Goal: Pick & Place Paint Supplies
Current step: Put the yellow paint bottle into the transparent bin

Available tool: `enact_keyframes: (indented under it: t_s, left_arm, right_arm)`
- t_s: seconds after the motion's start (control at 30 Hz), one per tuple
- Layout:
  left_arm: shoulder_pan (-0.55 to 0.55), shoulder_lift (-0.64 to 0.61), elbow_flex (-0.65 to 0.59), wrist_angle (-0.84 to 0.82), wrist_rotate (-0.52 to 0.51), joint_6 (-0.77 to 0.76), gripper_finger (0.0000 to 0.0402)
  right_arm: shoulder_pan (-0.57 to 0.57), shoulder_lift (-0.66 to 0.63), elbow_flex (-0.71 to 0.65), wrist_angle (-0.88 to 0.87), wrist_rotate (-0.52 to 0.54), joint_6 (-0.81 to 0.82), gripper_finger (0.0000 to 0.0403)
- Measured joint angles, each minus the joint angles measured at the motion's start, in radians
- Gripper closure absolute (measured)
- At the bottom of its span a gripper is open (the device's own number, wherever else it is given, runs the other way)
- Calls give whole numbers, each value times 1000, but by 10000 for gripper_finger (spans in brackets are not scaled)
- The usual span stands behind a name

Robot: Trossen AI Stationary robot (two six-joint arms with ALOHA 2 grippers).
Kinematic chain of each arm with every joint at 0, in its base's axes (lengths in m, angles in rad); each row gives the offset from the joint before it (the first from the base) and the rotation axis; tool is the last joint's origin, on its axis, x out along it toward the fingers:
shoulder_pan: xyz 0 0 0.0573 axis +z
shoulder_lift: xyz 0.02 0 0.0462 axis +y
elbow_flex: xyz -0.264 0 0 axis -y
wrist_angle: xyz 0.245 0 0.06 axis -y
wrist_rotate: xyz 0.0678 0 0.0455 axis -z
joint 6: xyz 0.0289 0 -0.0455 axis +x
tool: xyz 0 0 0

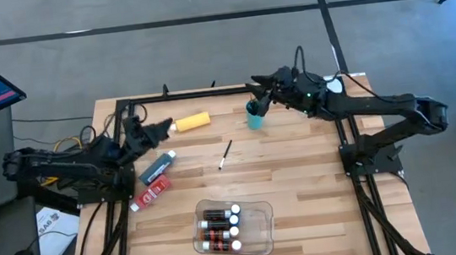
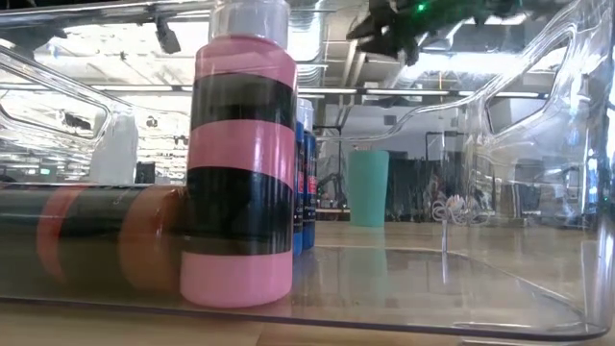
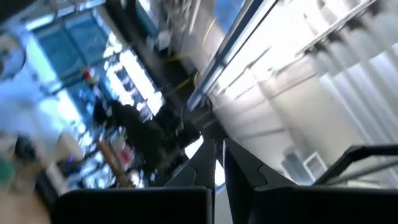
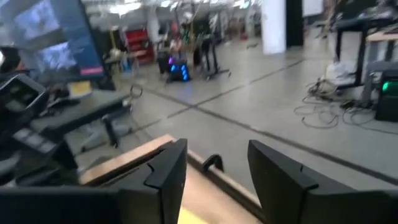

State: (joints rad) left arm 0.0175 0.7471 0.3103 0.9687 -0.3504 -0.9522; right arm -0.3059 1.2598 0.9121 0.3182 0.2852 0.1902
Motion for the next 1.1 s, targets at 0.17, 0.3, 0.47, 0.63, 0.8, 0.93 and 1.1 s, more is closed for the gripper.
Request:
enact_keyframes:
  t_s: [0.17,0.3,0.47,0.63,0.8,0.93,1.1]
  left_arm:
    - [58,-4,0,43,20,33,400]
    - [109,-7,0,44,109,33,400]
    - [195,-8,0,45,281,-21,400]
    - [296,-8,0,43,494,-61,400]
    - [394,-8,0,29,605,-152,400]
    - [475,-8,0,4,680,-155,400]
    - [556,-8,0,-66,771,-197,400]
  right_arm:
    - [38,11,155,-189,0,-4,251]
    - [42,43,245,-284,0,10,261]
    - [29,96,365,-409,0,88,272]
    - [31,175,463,-491,-5,122,276]
    - [47,263,554,-503,-56,141,273]
    - [57,322,638,-531,-88,140,275]
    - [55,384,732,-562,-154,127,274]
